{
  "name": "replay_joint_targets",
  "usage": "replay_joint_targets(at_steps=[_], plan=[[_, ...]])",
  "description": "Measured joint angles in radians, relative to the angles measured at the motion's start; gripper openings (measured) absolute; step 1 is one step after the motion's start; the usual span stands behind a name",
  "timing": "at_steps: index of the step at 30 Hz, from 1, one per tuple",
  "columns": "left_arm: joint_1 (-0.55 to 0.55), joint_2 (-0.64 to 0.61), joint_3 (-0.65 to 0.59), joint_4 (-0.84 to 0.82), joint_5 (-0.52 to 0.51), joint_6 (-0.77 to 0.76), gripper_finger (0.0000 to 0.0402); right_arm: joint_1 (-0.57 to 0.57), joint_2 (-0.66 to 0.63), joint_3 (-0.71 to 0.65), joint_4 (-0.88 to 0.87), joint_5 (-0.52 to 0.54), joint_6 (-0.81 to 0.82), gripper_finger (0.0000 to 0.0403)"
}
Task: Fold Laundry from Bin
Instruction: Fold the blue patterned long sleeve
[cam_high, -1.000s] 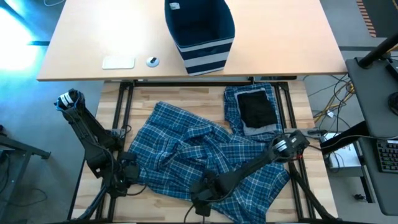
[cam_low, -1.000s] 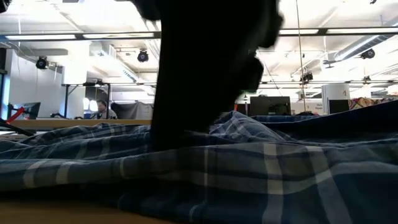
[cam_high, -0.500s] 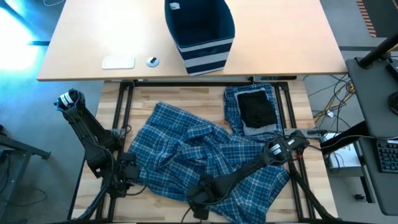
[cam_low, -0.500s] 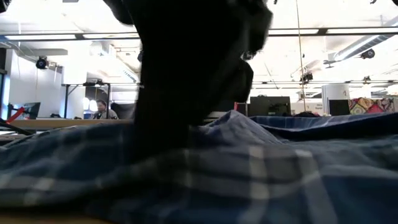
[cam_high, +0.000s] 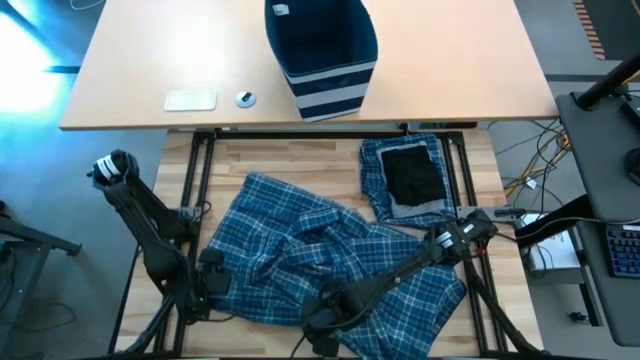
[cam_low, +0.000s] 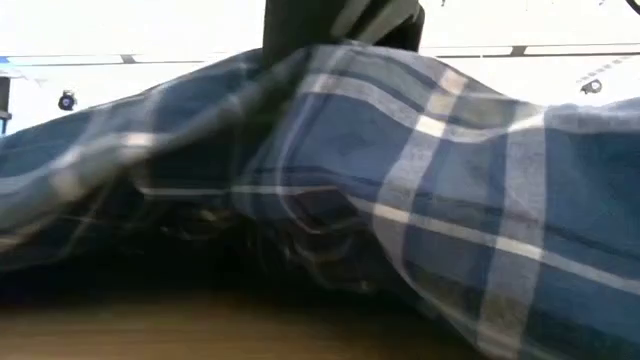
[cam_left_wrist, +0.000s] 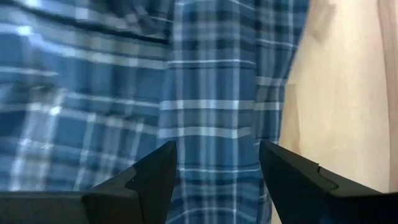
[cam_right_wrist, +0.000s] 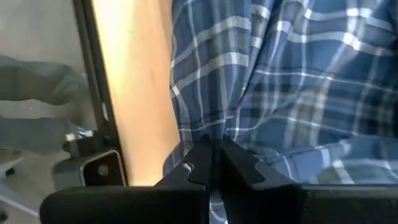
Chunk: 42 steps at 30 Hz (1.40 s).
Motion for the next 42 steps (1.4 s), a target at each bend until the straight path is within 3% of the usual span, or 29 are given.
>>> replay_joint_targets(at_steps=[4, 9, 20, 24, 29, 32, 36, 42], plan=[[-0.013, 0.09, 0.0, 0.091, 0.018, 0.027, 0.0213, -0.003, 0.0, 0.005, -0.024, -0.005, 0.006, 0.0013], [-0.021, 0.175, 0.005, 0.125, 0.142, 0.013, 0.0213, -0.003, 0.0, 0.004, -0.041, -0.029, 0.034, 0.0013], [-0.082, 0.165, 0.0, 0.041, 0.339, -0.074, 0.0206, 0.0, 0.0, 0.002, -0.044, -0.046, 0.039, 0.0013], [-0.092, 0.178, -0.011, 0.04, 0.336, -0.076, 0.0158, 0.0, 0.0, 0.0, -0.045, -0.045, 0.029, 0.0013], [-0.091, 0.198, -0.022, 0.027, 0.306, -0.092, 0.0026, 0.0, 0.0, 0.0, -0.045, -0.046, 0.024, 0.0013], [-0.092, 0.176, -0.022, 0.024, 0.32, -0.114, 0.0012, 0.0, 0.0, 0.01, -0.051, -0.064, 0.017, 0.0017], [-0.1, 0.114, 0.036, -0.067, 0.351, -0.088, 0.0002, 0.002, -0.001, 0.049, -0.073, -0.127, 0.041, 0.0059], [-0.099, -0.037, 0.147, -0.189, 0.341, -0.037, 0.0, 0.016, -0.003, 0.107, -0.148, -0.128, 0.048, 0.0151]])
